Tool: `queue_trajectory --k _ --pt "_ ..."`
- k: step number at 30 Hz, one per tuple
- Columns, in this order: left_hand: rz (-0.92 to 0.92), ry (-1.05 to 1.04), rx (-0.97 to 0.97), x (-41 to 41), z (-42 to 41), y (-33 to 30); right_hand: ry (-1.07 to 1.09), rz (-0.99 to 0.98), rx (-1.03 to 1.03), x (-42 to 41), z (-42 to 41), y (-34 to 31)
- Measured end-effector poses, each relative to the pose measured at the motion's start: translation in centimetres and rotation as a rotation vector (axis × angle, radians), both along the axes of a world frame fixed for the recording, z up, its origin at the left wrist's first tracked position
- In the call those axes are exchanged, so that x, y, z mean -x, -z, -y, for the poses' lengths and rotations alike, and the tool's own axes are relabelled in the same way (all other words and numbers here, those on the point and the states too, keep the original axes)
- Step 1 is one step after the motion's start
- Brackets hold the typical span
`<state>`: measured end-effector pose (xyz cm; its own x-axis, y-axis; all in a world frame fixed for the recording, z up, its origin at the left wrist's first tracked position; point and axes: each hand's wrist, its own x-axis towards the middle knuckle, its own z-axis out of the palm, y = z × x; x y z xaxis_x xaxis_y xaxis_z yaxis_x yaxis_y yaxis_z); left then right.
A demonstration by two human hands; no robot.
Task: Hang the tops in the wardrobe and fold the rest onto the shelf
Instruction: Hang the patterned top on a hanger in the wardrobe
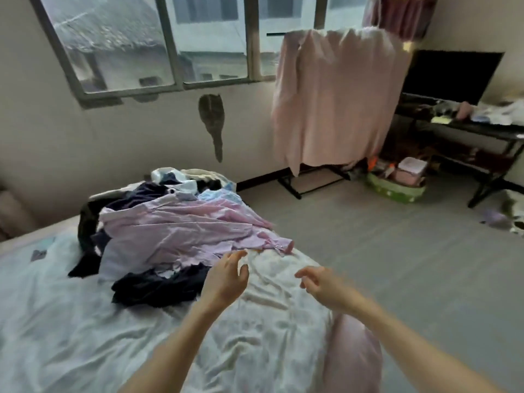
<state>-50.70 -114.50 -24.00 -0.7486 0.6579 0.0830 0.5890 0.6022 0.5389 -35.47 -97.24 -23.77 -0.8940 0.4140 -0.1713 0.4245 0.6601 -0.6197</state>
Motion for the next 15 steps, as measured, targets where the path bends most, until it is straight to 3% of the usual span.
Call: queue_trajectory --k 8,15 --pt "0.296 -0.416 -0.008 10.2 6.2 7.2 -0.293 0.093 -0.011 17.6 1.1 7.8" --pt "0.472 -0.741 -0.014 13.9 7.3 17.8 -0.583 0.228 -0.294 32.3 2.5 20.6"
